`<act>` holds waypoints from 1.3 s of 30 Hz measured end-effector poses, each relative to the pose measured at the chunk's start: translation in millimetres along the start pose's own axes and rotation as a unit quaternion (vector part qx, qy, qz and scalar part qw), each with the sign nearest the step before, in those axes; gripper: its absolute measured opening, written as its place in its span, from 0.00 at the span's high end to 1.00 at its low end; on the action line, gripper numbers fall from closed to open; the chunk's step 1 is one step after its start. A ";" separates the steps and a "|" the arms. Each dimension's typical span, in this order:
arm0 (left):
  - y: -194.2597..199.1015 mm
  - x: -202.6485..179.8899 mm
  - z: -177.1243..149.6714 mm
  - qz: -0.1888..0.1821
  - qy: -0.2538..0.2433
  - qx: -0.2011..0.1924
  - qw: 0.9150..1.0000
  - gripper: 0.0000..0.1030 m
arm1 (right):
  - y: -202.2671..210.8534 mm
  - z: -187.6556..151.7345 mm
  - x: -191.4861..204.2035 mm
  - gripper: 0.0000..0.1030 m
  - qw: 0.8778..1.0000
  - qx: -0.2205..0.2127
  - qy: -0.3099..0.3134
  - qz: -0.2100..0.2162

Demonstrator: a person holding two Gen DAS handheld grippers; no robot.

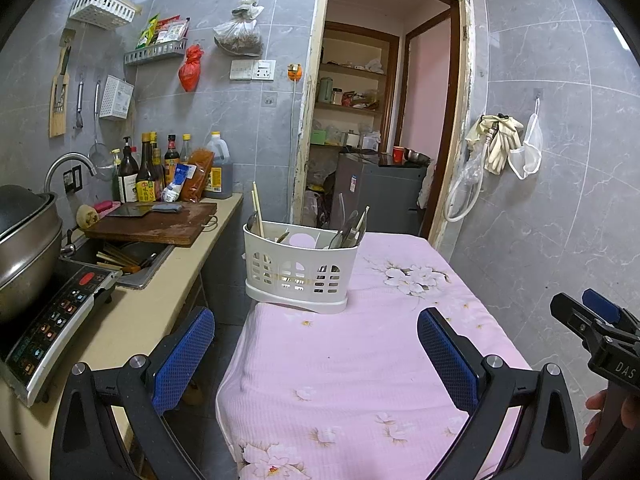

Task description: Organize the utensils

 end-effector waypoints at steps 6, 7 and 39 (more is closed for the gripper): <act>0.3 -0.7 -0.2 0.000 0.000 0.000 1.000 0.01 | -0.3 0.3 -1.0 0.01 1.000 0.000 0.001 0.000; 0.3 -0.8 -0.1 0.000 0.001 0.000 1.000 0.01 | -0.4 0.4 -1.0 0.01 1.000 0.000 0.001 0.000; -0.9 -6.7 -5.3 0.007 -0.003 0.000 1.000 0.01 | -5.2 -5.5 -4.5 0.01 1.000 0.004 0.006 -0.011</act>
Point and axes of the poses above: each gripper's, at about its wrist camera, not at the fingertips, and y roughly against the way its jaws point, x to its left, z to its top, the point moved 10 cm from there along -y, roughly the way its jaws point, and after that the axes turned 2 degrees about y, right-handed, at the moved point
